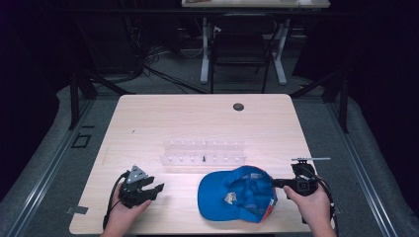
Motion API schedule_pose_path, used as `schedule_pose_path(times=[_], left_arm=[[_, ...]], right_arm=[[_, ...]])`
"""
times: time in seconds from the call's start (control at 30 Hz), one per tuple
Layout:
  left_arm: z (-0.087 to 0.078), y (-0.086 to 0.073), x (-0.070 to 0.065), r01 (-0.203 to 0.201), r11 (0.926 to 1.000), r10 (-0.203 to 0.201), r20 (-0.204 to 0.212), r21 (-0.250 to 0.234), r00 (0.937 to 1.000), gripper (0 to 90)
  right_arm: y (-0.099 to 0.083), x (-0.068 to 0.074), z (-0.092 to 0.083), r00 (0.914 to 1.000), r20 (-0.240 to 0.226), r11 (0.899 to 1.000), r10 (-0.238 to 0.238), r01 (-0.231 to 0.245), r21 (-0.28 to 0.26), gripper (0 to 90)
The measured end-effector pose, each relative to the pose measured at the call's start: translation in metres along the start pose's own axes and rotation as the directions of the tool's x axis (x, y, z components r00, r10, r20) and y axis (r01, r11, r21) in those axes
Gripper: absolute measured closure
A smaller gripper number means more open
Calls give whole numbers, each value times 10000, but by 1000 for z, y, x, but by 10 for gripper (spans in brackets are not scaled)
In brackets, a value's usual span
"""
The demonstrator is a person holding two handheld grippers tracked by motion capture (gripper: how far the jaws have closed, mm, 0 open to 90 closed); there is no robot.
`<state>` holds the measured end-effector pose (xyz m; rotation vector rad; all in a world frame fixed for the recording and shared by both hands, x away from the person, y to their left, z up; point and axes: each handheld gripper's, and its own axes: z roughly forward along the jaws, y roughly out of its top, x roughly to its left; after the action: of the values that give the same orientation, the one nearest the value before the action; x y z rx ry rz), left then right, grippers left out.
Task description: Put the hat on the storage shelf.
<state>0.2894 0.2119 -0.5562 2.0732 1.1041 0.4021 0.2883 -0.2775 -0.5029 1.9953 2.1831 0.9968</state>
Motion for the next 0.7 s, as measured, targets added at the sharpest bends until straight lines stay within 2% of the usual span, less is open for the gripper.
schedule_pose_path(times=[0.13,0.2,0.23,0.33,0.6,0.67,0.7], left_arm=[[0,0,-1,-25,10000,25,-35,-19,10000,501],[1,0,-1,-30,10000,30,-37,-30,10000,501],[1,0,-1,-30,10000,30,-37,-30,10000,501],[1,0,-1,-47,10000,47,-48,-10,10000,500],[1,0,-1,-60,10000,60,-56,5,10000,500],[1,0,-1,-66,10000,66,-58,3,10000,500],[1,0,-1,-39,10000,39,-55,-7,10000,500]], right_arm=[[2,-5,1,9999,-93,9998,98,-96,163,691],[1,-11,3,9987,-411,9992,301,-289,289,679],[1,-11,3,9987,-411,9992,301,-289,289,679],[-1,-15,7,9946,-867,9974,566,-523,503,667],[-4,-19,26,9857,-1452,9930,853,-721,937,656],[-5,-18,28,9859,-1401,9922,916,-784,968,656],[-5,-19,29,9837,-1560,9920,899,-745,1021,656]])
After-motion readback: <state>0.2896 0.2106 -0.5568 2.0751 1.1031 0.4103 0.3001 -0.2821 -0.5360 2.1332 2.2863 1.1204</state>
